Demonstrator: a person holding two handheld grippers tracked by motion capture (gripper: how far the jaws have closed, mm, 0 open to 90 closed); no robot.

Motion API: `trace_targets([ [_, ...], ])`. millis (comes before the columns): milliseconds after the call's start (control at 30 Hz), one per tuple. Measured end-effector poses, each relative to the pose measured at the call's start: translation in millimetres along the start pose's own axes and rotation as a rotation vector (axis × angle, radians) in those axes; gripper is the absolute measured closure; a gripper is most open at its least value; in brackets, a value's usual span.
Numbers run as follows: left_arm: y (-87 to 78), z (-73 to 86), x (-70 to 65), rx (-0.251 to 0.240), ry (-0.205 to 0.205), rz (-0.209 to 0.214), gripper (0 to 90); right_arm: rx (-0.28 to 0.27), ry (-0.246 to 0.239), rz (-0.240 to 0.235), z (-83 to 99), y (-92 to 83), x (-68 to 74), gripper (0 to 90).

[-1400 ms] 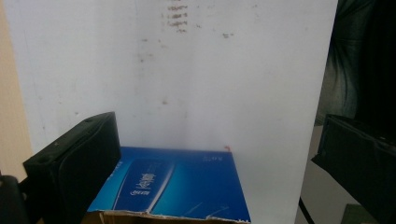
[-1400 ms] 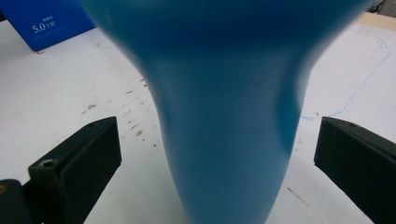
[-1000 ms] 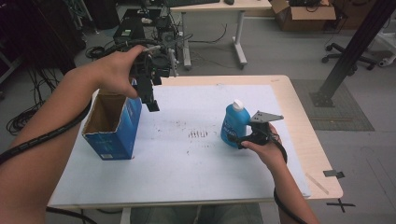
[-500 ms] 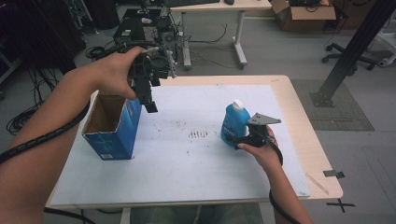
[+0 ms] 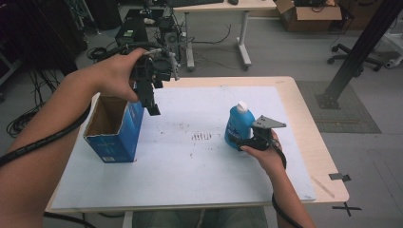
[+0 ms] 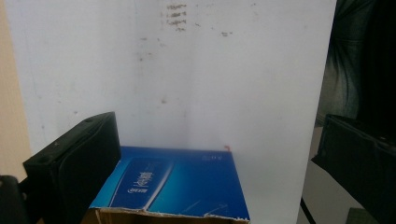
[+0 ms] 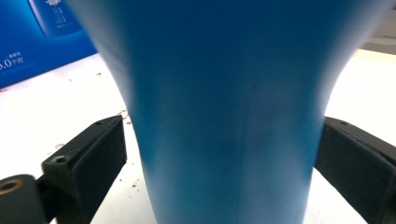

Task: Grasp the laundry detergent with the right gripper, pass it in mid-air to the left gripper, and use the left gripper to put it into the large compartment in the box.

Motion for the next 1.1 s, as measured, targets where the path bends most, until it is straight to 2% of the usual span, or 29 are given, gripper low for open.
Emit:
trace_targets([
  [567, -1.7, -1.0, -0.5, 0.003, -0.003, -0.003, 0.2, -0.012, -0.032, 0.018, -0.4, 1.6, 3.5, 17.1],
  [1100, -1.4, -3.6, 0.7, 0.009, -0.003, -0.005, 0.2, -0.028, -0.057, 0.043, 0.4, 3.5, 3.3, 33.0],
])
Point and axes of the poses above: each handheld gripper's, and its own axes: y roughly forward along the jaws, z roughly out of its underside, x roughly to its left, the point moved 2 cm from there along y, roughly forward along the jaws, and after that the axes turned 7 degrees about x, right-handed, at the moved point
